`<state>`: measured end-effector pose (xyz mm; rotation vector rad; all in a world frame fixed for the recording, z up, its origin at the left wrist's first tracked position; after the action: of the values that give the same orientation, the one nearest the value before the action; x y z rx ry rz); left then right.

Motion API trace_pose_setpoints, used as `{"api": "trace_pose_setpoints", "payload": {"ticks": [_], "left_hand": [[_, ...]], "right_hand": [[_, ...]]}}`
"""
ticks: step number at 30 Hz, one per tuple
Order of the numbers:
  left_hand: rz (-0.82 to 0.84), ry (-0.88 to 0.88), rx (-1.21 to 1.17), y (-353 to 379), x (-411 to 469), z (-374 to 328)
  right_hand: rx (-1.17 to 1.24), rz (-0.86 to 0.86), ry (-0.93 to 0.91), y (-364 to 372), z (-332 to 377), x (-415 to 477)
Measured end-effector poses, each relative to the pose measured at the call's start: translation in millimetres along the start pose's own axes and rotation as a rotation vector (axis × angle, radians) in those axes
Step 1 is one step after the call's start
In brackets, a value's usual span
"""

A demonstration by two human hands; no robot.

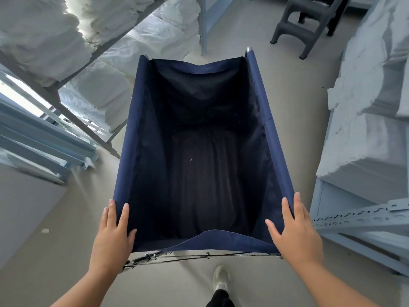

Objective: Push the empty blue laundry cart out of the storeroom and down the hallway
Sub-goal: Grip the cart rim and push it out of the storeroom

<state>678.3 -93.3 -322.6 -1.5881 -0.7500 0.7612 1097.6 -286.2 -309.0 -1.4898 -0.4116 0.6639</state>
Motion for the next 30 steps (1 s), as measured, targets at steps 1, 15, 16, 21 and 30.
{"api": "trace_pose_setpoints", "payload": {"ticks": [1,15,16,21,30], "left_hand": [[-0.001,-0.005,-0.002,0.1,-5.0,-0.6],[-0.012,-0.101,-0.021,1.5,-76.2,-16.5],[-0.013,-0.106,-0.023,1.8,-82.2,-18.0],[-0.016,-0.143,-0.032,3.9,-114.1,-26.3],[-0.018,-0.179,-0.021,12.5,-166.5,-31.3]], "right_hand": [[-0.002,-0.002,-0.006,0.0,-0.6,-2.0],[-0.016,-0.005,-0.081,4.3,-11.5,-33.1],[-0.018,-0.005,-0.085,4.9,-13.2,-35.9],[-0.055,0.004,-0.112,9.0,-19.7,-50.4],[-0.088,-0.004,-0.152,9.8,-25.0,-80.1]]}}
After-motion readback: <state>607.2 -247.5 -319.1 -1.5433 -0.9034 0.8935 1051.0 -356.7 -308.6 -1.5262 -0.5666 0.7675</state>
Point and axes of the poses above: each hand's wrist, its own x-axis towards the middle knuckle, its own y-axis out of the palm, z = x × y, the point moved 5 cm from there along x, towards the middle knuckle, and after that the axes turned 15 degrees about y, right-handed, at the moved point
